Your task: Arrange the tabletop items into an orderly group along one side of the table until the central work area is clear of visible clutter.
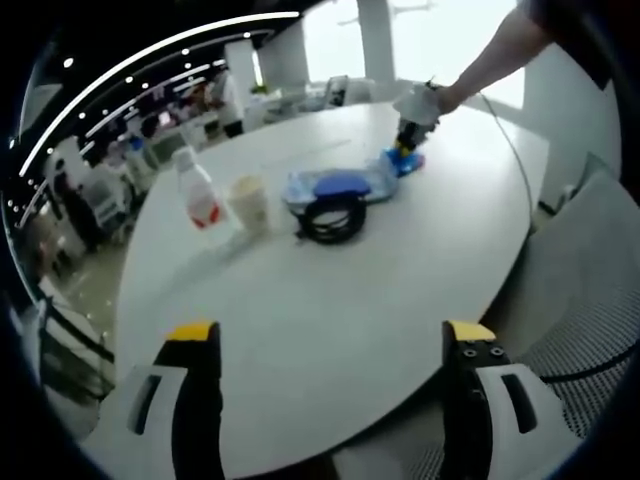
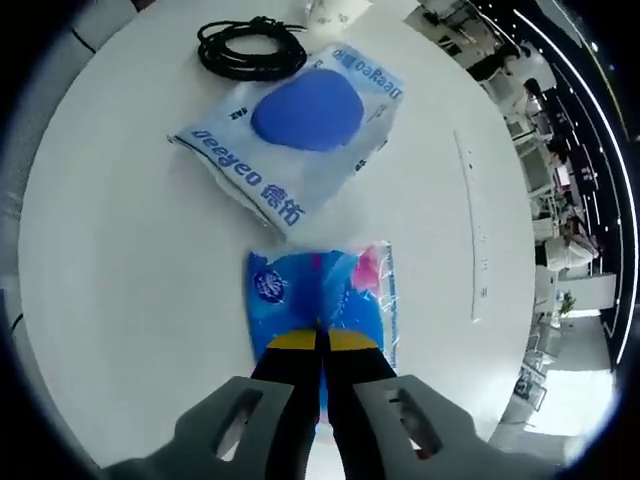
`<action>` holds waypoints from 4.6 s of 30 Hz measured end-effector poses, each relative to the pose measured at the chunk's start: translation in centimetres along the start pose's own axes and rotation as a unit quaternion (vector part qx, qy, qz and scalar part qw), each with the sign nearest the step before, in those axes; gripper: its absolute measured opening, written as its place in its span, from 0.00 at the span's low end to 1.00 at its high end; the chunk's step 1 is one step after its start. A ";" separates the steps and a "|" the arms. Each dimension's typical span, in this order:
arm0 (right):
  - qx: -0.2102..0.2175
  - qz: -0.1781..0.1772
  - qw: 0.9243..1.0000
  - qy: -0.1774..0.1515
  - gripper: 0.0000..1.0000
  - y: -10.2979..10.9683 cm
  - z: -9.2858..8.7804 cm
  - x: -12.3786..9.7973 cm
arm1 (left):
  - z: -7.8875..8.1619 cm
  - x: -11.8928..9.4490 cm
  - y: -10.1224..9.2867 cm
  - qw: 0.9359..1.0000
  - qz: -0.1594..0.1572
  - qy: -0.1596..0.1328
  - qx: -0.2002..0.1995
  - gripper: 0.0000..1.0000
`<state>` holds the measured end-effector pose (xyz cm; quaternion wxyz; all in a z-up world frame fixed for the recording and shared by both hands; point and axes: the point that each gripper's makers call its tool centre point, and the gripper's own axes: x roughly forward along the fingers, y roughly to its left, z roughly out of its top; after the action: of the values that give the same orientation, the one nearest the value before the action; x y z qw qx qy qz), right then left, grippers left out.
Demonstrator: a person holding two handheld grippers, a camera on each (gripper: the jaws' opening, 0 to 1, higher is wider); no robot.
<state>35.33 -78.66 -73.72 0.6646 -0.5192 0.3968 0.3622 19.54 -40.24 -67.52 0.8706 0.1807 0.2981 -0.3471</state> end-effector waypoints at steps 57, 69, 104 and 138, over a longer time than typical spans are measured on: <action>0.001 0.032 0.985 -0.171 0.43 -0.2 11.0 -1.5 | 1.8 -0.8 0.5 0.999 0.014 -0.051 -0.007 0.93; -0.061 0.051 0.981 -0.178 0.43 1.8 14.0 -1.3 | 1.8 -0.7 0.6 0.999 0.017 -0.049 -0.009 0.95; -0.232 0.092 0.952 -0.176 0.34 6.8 19.1 1.3 | 1.5 -0.6 0.9 0.999 0.019 -0.043 -0.017 0.97; -0.307 0.117 0.933 -0.145 0.20 8.9 20.4 1.6 | 1.0 -0.5 0.7 0.999 0.012 -0.032 -0.021 0.95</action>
<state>31.18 -56.84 -75.76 0.4758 -0.5898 0.2236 0.6129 20.16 -40.07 -66.37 0.8876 0.1545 0.2751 -0.3356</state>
